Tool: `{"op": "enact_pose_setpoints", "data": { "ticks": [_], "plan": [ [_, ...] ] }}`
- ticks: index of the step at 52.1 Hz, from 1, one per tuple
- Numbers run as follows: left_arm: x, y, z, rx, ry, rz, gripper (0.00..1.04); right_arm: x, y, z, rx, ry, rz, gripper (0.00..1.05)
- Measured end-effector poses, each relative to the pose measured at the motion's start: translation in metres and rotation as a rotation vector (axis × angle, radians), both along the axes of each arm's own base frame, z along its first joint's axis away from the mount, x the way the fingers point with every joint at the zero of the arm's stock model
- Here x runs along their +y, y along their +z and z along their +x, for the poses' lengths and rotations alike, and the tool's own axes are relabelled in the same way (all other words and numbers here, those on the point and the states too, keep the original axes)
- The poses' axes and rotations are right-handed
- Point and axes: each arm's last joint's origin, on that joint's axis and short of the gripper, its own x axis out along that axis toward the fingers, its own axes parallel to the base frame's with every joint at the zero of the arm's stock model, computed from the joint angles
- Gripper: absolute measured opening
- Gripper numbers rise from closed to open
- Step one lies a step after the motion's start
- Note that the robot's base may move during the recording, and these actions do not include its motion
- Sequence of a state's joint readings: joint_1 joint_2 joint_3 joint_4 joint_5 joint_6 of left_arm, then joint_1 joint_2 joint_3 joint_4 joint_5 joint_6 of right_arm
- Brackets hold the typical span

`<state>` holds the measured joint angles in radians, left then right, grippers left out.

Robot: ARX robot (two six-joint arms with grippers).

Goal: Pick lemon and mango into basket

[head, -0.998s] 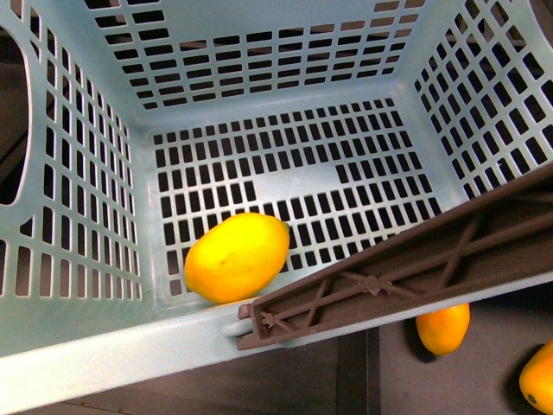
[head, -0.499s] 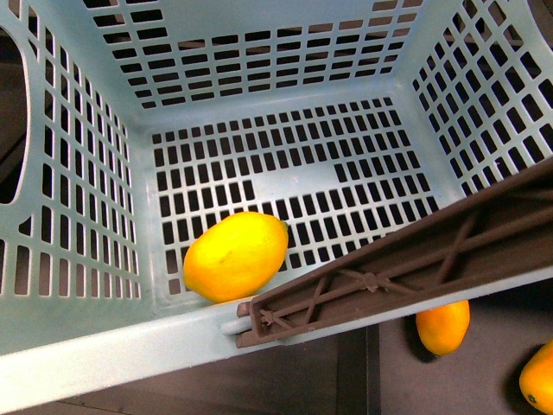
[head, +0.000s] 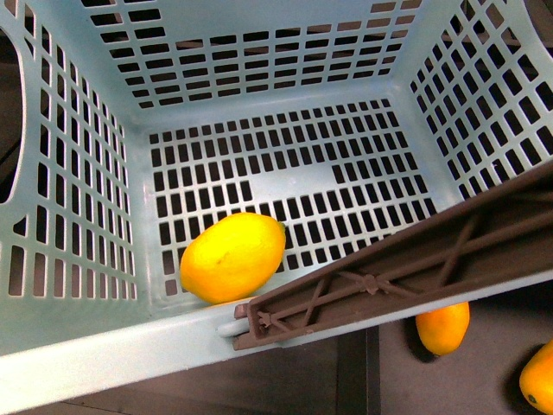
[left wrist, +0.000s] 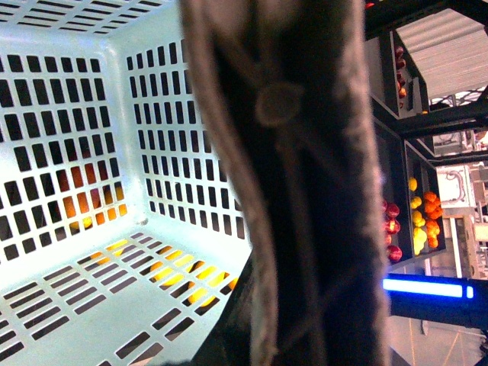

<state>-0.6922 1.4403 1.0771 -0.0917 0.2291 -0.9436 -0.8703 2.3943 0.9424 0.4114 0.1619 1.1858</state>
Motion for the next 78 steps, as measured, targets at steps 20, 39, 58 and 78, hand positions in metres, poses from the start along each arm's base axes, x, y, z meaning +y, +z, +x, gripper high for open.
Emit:
{"op": "enact_pose_setpoints", "data": {
  "ticks": [20, 39, 58, 78],
  "plan": [
    [0.0, 0.0, 0.0, 0.0, -0.001, 0.0, 0.04, 0.014, 0.089, 0.006, -0.078, 0.265, -0.168, 0.63],
    [0.0, 0.0, 0.0, 0.0, -0.001, 0.0, 0.04, 0.081, 0.2, 0.008, -0.167, 0.782, -0.482, 0.63],
    [0.0, 0.0, 0.0, 0.0, 0.0, 0.0, 0.04, 0.199, 0.276, 0.021, -0.318, 1.223, -0.731, 0.63],
    [0.0, 0.0, 0.0, 0.0, 0.001, 0.0, 0.04, 0.303, 0.302, 0.04, -0.496, 1.493, -0.78, 0.63]
  ]
}}
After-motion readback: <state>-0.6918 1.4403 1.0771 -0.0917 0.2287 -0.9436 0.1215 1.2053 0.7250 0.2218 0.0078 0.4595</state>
